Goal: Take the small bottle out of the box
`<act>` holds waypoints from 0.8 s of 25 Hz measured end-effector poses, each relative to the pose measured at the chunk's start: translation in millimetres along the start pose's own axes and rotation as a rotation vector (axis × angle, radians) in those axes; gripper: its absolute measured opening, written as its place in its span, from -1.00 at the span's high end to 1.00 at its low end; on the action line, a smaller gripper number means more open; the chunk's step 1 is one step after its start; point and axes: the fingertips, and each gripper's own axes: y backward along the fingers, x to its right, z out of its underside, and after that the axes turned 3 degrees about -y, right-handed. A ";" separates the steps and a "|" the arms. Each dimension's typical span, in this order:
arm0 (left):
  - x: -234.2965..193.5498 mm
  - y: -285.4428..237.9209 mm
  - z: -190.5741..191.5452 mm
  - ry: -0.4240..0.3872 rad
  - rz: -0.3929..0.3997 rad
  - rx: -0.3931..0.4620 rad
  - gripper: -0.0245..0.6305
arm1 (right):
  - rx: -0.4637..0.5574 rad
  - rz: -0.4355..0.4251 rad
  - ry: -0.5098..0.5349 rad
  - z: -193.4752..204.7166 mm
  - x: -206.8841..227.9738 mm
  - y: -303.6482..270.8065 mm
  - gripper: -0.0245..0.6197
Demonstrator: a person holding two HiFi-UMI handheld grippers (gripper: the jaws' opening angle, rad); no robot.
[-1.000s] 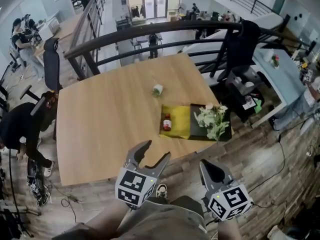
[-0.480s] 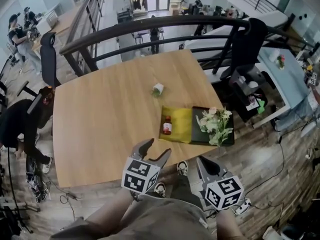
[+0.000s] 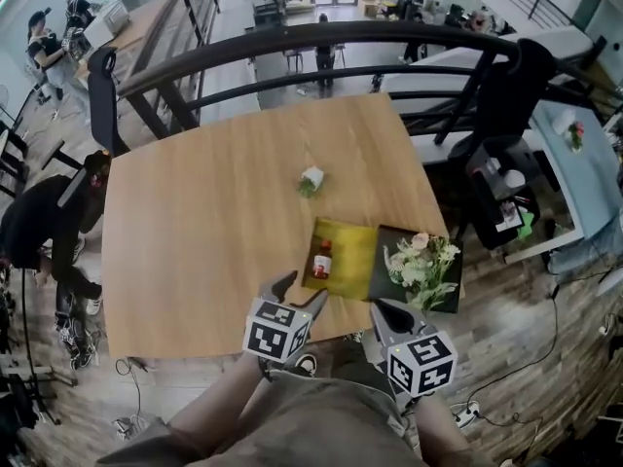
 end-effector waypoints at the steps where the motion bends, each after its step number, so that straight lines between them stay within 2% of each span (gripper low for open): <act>1: -1.8 -8.8 1.1 0.011 -0.007 -0.014 0.06 | -0.013 -0.011 0.006 -1.6 6.3 -6.2 0.89; 10: -19.6 -74.8 16.7 0.099 -0.091 -0.144 0.06 | -0.115 -0.078 0.053 -2.4 53.7 -54.2 0.88; 16: -23.0 -101.3 32.2 0.137 -0.149 -0.216 0.06 | -0.179 -0.182 0.067 3.8 65.1 -75.9 0.88; 20: -27.9 -115.9 42.3 0.169 -0.193 -0.253 0.06 | -0.179 -0.249 0.085 -1.0 70.6 -78.9 0.88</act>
